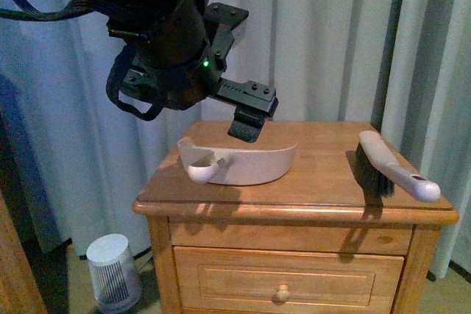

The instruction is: Clean up trash

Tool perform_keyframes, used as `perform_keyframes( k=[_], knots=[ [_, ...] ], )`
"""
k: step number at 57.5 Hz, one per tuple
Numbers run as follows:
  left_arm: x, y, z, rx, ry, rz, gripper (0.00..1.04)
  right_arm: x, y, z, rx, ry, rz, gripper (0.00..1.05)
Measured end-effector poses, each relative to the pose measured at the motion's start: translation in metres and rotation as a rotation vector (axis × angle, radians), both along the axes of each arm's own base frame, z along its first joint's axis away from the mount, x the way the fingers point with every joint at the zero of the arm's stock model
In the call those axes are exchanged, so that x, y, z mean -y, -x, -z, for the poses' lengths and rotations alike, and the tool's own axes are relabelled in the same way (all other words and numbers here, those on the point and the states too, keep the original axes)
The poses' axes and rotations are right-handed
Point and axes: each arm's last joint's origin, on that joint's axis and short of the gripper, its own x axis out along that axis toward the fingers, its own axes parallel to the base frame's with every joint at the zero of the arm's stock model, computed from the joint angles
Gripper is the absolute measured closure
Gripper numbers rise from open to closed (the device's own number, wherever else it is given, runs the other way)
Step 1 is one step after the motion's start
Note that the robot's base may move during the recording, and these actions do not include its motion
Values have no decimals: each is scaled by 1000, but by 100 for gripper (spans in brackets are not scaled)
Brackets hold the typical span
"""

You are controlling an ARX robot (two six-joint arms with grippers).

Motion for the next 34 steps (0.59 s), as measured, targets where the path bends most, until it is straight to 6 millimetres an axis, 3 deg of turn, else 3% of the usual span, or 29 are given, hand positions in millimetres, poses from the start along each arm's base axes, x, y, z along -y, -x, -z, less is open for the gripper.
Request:
perform_keyframes(
  k=[34],
  knots=[
    [8, -18, 40, -94, -34, -36, 8, 0, 0, 0, 0, 0, 0, 7]
  ],
)
